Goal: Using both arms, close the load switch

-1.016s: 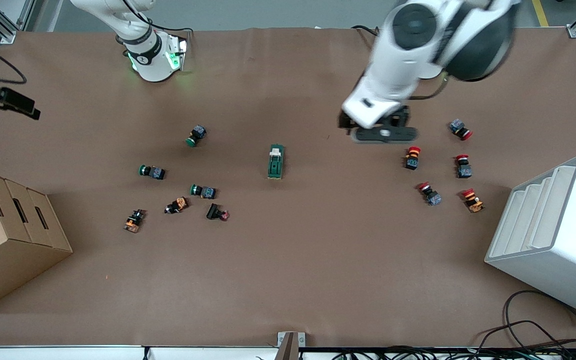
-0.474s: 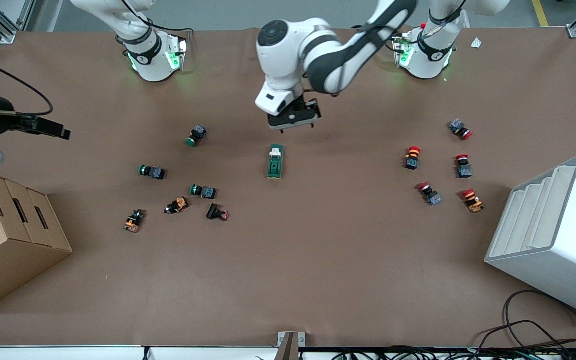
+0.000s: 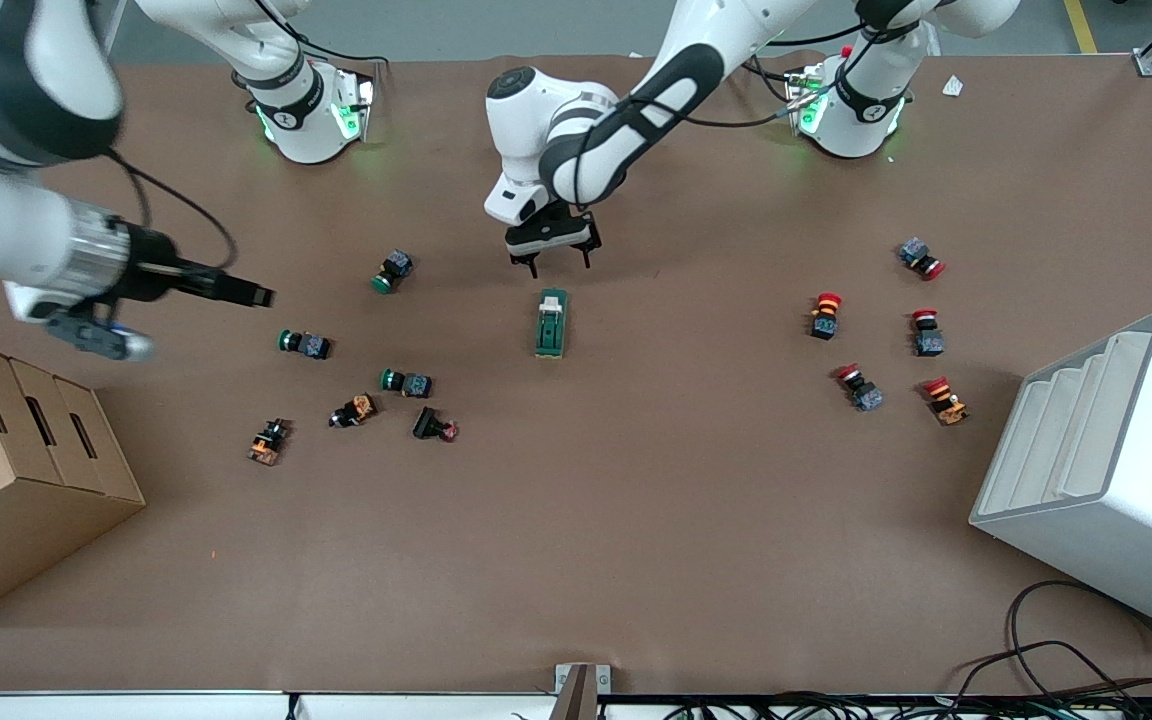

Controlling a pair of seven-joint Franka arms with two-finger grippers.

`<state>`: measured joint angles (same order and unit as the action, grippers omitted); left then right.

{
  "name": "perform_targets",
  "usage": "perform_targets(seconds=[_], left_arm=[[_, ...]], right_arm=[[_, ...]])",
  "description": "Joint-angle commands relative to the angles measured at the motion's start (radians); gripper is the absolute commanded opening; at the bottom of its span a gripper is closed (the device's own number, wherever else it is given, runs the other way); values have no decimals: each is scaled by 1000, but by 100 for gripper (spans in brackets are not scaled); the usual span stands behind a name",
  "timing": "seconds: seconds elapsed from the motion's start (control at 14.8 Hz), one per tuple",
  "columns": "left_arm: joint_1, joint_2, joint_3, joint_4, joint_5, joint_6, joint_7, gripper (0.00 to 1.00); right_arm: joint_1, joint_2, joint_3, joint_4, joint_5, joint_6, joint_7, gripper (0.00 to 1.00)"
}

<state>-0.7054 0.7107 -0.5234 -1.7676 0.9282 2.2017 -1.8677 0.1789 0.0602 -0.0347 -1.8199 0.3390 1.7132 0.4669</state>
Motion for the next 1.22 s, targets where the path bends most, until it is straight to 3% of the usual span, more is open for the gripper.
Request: perform_targets(seconds=[0.0,0.61,1.15], left_arm=[[-46,24,0,5,153,-2,-103,98],[-59,67,5,-157,717,-14,-457,98],[-121,128,8,-184,891,-175,-683,98]], right_arm=[[103,-2,-8,-76,61,129,160,100],[327,193,-7,-102,98,443,521,100],[491,343,-8,-107,219,595,570,100]])
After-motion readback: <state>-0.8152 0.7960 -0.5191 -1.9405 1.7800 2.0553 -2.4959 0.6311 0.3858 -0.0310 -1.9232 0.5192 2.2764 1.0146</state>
